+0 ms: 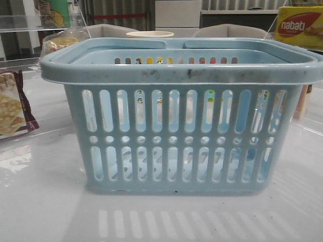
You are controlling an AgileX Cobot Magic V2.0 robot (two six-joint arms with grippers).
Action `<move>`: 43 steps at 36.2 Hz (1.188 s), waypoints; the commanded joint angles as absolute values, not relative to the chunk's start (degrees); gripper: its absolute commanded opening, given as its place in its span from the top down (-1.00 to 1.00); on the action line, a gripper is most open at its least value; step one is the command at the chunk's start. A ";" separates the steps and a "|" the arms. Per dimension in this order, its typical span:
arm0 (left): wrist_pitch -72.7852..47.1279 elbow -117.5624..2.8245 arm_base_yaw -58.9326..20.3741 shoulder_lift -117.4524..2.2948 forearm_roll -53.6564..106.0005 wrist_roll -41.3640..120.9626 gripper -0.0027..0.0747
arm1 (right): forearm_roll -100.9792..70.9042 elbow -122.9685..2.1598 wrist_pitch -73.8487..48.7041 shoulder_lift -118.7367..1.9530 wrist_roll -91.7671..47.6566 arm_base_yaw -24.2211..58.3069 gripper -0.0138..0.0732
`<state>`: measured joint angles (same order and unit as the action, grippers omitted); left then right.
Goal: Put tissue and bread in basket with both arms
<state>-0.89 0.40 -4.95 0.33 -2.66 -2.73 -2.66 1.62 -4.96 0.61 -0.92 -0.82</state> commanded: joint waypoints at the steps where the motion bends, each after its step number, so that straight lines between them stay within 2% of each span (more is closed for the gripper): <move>1: 4.15 0.32 -5.30 1.07 -2.35 -2.88 0.68 | -2.63 1.70 0.31 1.62 -1.01 -0.71 0.59; 34: 6.58 0.09 -5.30 1.07 -2.67 -2.78 0.68 | -2.63 1.65 1.90 1.62 -1.01 -0.71 0.59; 43: 4.82 -7.65 -5.30 1.07 -2.67 -2.78 0.68 | -2.63 -7.14 -0.67 1.62 -1.01 -0.71 0.59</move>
